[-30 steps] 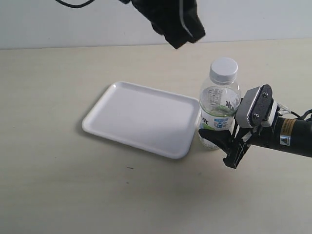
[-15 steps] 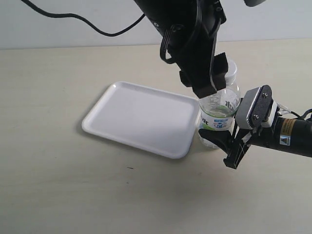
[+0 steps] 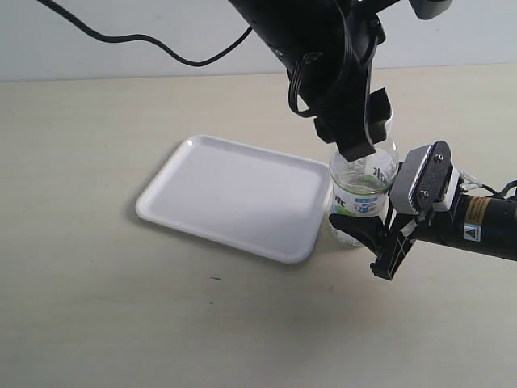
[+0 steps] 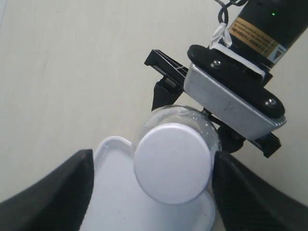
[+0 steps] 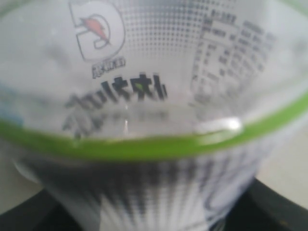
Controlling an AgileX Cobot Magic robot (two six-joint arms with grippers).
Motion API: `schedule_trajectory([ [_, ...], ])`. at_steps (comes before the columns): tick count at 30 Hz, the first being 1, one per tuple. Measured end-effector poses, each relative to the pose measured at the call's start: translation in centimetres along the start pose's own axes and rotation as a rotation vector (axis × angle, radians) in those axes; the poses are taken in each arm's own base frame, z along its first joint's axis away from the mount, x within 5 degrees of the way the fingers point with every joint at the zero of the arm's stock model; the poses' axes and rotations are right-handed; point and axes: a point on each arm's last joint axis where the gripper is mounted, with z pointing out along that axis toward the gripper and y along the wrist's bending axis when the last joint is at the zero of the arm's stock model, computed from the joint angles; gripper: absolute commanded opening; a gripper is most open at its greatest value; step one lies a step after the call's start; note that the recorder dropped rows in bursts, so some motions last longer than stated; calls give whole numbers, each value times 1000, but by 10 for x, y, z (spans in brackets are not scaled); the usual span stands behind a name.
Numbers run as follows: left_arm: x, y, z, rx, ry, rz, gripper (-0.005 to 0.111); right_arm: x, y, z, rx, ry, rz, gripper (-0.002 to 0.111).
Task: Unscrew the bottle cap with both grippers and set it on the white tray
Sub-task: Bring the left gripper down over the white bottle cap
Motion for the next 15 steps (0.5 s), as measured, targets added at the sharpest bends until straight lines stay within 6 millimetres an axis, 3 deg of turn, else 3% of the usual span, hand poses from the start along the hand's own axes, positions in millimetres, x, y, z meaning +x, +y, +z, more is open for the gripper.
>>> schedule_trajectory([
  [10,-2,-3,5,32,-27,-39,67,0,0,0,0,0,-2,0],
  [15,-2,-3,6,34,-24,-40,50,0,0,0,0,0,-2,0],
])
